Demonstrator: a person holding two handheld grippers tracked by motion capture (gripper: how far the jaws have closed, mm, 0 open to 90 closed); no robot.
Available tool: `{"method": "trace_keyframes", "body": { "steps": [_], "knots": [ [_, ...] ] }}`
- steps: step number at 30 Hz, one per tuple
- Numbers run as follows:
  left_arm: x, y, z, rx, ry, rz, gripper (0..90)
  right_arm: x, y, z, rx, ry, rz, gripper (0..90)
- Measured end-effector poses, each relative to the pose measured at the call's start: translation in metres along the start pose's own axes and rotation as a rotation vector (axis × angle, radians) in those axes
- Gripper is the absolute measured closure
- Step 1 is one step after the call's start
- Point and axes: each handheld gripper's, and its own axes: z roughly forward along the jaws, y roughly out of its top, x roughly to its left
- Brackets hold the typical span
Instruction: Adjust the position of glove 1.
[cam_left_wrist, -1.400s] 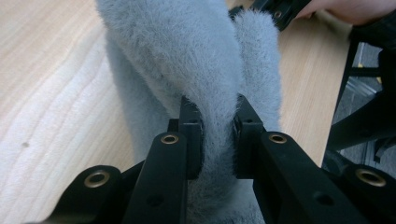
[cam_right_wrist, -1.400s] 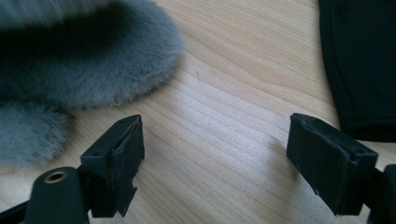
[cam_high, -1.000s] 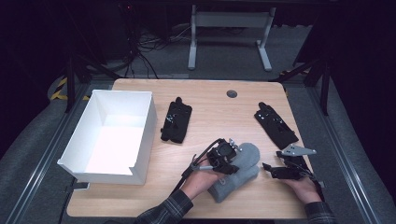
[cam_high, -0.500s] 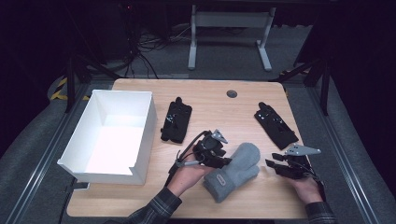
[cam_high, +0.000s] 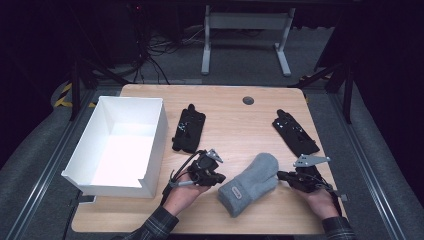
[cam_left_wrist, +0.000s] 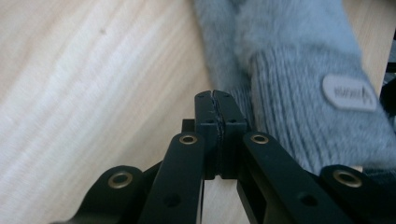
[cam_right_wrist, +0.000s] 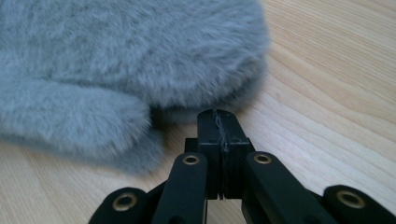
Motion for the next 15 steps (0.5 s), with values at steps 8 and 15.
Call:
{"method": "trace_keyframes", "body": {
  "steps": [8,15],
  "knots": [
    [-0.007,-0.014,0.005,0.021,-0.008,0.005,88.3,0.004,-0.001,0.004,0.041,0.026,-0.003,89.9],
    [0.002,-0.018,-0.003,0.005,0.024,-0.021,87.9,0.019,0.001,0.009,0.052,0.068,-0.049,90.0]
  ]
}}
